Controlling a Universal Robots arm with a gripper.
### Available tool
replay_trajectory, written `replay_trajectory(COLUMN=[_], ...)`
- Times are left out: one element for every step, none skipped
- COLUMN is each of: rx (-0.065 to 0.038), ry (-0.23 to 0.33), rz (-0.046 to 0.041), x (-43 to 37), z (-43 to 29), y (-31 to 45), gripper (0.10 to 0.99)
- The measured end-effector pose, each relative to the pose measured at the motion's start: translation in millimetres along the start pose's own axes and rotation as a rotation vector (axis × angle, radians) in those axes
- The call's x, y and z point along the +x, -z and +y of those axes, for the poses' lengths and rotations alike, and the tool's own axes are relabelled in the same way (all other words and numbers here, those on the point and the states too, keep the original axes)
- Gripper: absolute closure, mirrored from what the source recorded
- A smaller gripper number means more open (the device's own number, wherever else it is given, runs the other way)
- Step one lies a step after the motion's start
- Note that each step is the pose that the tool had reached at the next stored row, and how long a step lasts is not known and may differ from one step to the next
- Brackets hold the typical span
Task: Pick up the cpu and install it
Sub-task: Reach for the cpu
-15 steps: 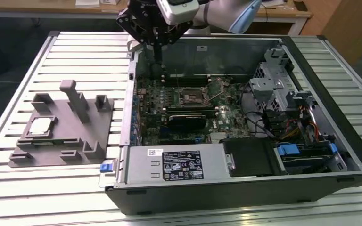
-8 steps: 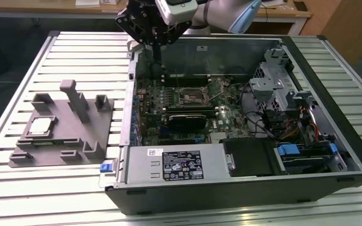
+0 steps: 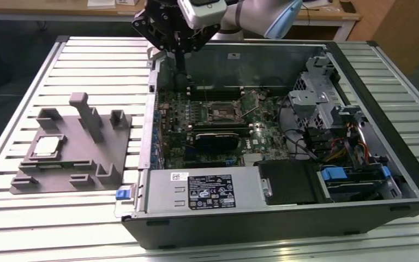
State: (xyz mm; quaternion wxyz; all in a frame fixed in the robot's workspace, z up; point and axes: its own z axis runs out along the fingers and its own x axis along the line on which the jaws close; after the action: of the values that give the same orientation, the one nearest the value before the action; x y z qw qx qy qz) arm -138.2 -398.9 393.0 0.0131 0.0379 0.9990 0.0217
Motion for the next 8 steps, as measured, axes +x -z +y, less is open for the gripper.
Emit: replay_trajectory(rx=[0.0, 0.0, 0.0, 0.0, 0.0, 0.0, 0.0, 0.0], ry=[0.0, 0.0, 0.0, 0.0, 0.0, 0.0, 0.0, 0.0], rz=[0.0, 0.0, 0.0, 0.0, 0.0001, 0.0, 0.0, 0.0], x=[0.3, 0.5, 0.8, 1.0, 1.2, 1.5, 1.6, 1.9], z=[0.0, 0.0, -0.1, -0.1, -0.1, -0.1, -0.1, -0.1], y=[0.0, 0.0, 0.0, 0.0, 0.0, 0.0, 0.0, 0.0], gripper=[0.98, 0.98, 0.98, 0.98, 0.98, 0.98, 0.98, 0.98])
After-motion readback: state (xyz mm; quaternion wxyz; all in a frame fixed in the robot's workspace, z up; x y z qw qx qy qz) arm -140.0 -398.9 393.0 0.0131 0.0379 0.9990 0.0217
